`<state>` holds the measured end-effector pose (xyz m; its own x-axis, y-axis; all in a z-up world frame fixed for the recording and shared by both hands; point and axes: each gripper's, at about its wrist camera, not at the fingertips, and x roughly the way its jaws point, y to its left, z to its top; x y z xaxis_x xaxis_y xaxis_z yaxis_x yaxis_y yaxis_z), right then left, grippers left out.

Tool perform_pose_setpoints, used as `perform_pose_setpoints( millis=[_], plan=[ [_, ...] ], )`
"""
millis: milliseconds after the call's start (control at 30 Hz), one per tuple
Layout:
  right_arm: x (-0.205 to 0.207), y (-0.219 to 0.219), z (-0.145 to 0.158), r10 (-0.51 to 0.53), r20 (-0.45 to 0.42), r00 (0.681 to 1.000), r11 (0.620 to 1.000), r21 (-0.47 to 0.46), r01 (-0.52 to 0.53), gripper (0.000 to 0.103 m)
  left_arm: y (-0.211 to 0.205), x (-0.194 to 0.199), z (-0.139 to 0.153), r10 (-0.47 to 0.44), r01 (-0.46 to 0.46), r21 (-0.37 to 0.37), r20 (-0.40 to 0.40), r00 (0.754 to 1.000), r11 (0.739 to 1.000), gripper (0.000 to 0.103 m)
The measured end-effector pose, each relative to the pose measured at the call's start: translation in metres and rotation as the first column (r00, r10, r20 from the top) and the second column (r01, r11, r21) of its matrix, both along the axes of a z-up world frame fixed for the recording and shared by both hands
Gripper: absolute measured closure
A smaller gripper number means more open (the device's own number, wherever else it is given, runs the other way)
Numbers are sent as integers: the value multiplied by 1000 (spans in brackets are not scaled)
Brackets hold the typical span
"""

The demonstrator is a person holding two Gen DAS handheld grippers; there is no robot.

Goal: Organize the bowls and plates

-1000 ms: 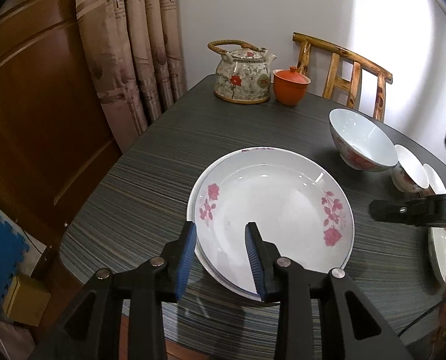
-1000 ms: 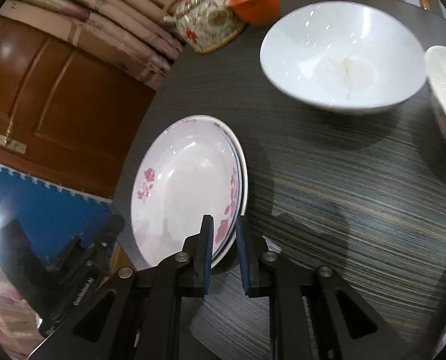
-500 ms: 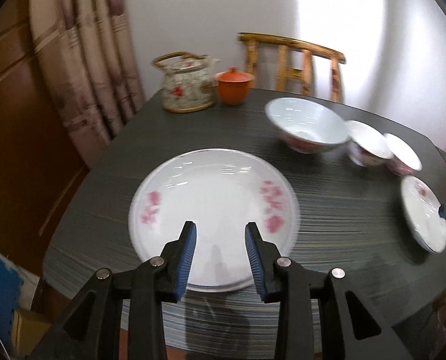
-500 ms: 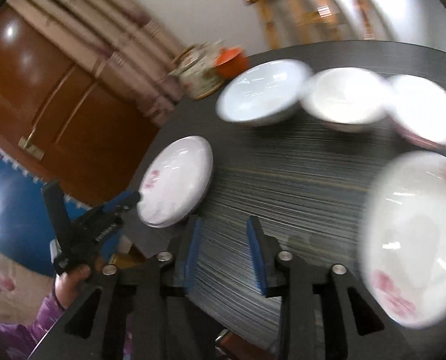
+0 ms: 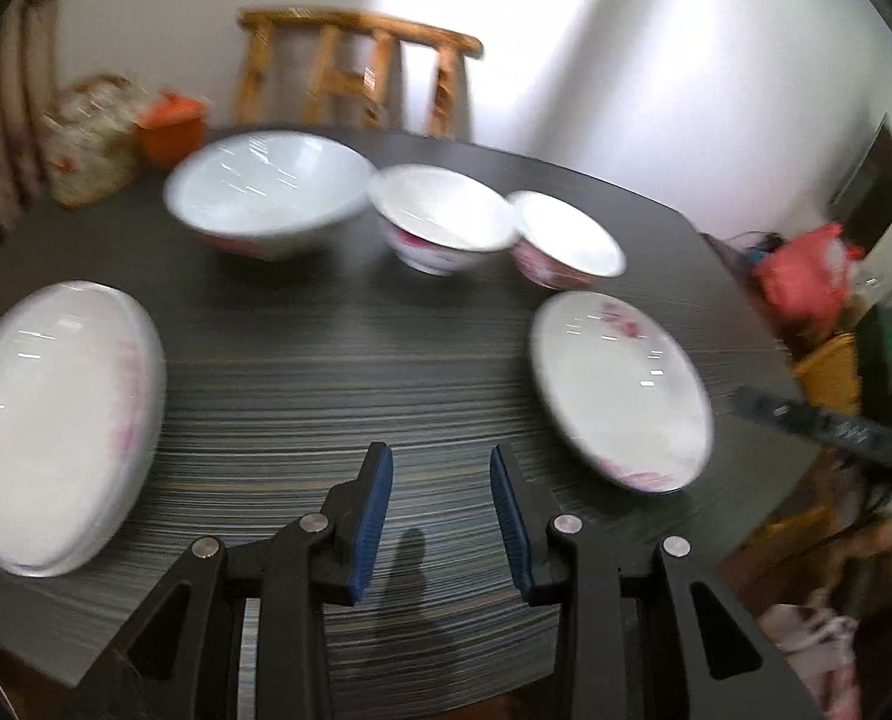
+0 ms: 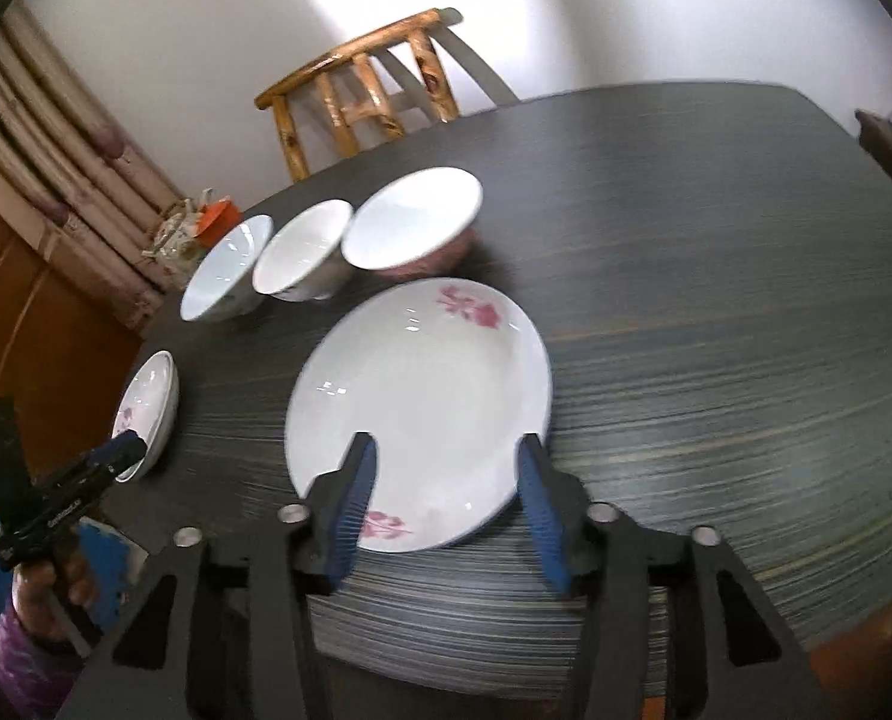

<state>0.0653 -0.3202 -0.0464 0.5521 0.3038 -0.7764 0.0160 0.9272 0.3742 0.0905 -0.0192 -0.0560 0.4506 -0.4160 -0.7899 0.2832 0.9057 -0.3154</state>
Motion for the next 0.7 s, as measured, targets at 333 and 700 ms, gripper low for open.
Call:
perform_pose_setpoints(
  millis=[333,700],
  plan=[
    [10,-38,-36,-53,-42,998,992,117,58,51,-51,38,-21,-52,36,-134,-119,992,990,69],
    [31,-45,-44,-24,-43,999,991,131,30,51,-68,54,-44,-65,28,-177,-204,977,984,68]
  ],
)
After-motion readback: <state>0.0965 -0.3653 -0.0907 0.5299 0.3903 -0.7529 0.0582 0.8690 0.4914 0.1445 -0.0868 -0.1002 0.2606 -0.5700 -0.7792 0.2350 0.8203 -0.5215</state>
